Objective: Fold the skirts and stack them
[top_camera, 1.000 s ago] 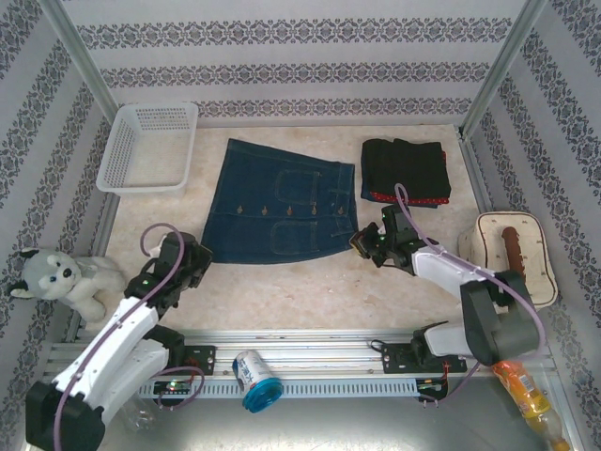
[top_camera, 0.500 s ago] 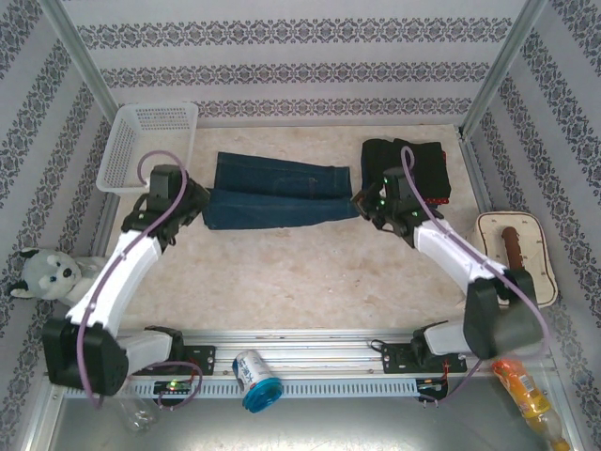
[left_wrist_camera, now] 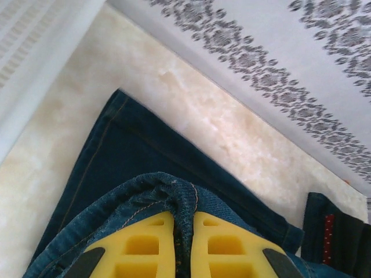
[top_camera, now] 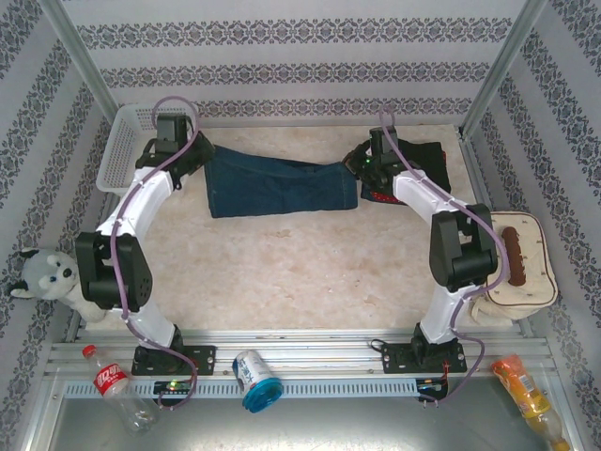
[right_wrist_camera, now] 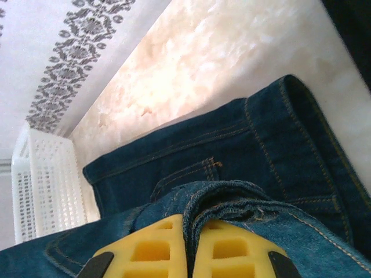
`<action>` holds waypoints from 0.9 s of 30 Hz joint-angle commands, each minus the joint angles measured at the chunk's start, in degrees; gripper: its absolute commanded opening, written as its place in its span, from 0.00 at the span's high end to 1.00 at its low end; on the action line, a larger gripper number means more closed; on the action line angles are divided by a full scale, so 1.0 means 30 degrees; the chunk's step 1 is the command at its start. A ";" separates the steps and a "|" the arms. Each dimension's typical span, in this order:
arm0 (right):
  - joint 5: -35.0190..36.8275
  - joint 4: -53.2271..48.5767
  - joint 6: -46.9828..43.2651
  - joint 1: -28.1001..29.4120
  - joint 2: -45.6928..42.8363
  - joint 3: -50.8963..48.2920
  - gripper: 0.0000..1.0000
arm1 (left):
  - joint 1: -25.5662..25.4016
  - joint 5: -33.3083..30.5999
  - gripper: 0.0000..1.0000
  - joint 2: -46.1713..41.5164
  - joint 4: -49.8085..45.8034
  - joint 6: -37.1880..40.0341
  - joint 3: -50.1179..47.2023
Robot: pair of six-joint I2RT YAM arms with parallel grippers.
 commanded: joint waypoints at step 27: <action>-0.0766 0.0108 0.0629 -0.1008 0.6056 0.7117 0.02 | 0.0364 0.0534 0.03 1.1537 -0.5811 0.1131 1.4226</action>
